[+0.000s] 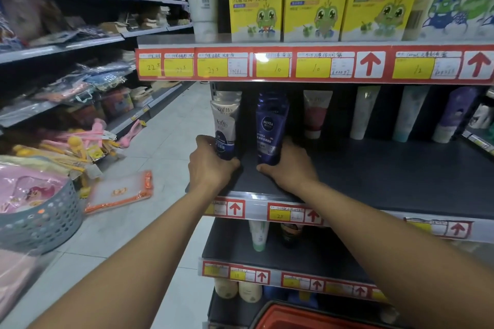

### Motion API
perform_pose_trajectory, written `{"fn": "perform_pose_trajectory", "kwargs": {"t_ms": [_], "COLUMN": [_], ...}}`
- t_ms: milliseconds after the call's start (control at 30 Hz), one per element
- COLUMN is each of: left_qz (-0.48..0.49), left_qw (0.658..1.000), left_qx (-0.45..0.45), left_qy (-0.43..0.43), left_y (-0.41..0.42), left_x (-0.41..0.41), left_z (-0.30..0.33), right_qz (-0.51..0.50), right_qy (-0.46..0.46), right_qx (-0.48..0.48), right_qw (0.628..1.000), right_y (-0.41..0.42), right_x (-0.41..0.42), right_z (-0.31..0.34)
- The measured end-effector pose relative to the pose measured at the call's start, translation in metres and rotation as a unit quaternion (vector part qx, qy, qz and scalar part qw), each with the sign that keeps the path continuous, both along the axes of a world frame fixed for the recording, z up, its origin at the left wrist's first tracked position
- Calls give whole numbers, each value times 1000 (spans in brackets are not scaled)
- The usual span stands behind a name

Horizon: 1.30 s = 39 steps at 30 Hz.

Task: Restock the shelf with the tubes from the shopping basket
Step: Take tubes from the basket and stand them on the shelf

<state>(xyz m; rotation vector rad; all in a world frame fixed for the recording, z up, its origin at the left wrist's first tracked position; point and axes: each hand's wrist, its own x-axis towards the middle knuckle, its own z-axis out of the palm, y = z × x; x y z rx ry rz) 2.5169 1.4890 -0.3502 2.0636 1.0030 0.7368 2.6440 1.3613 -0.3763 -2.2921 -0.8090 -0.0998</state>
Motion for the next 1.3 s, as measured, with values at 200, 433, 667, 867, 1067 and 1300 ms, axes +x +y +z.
{"fn": "perform_pose_trajectory", "kwargs": {"t_ms": [200, 433, 667, 867, 1067, 1300], "left_qz": [-7, 10, 21, 30, 34, 38], "left_qw": [1000, 999, 999, 998, 998, 997], "left_qx": [22, 37, 40, 44, 58, 68], "left_qy": [-21, -18, -20, -18, -6, 9], "left_y": [2, -2, -6, -6, -4, -3], "left_x": [4, 7, 9, 10, 10, 12], "left_z": [-13, -16, -17, -16, -17, -18], "right_qz": [6, 8, 7, 9, 13, 9], "right_qy": [-14, -17, -27, -30, -32, -14], "right_qx": [3, 17, 30, 29, 26, 31], "right_qw": [1000, 1000, 999, 999, 999, 999], "right_y": [0, 1, 3, 4, 4, 3], "right_x": [4, 12, 14, 15, 15, 16], "right_z": [-9, -16, -19, -19, -19, -18]}}
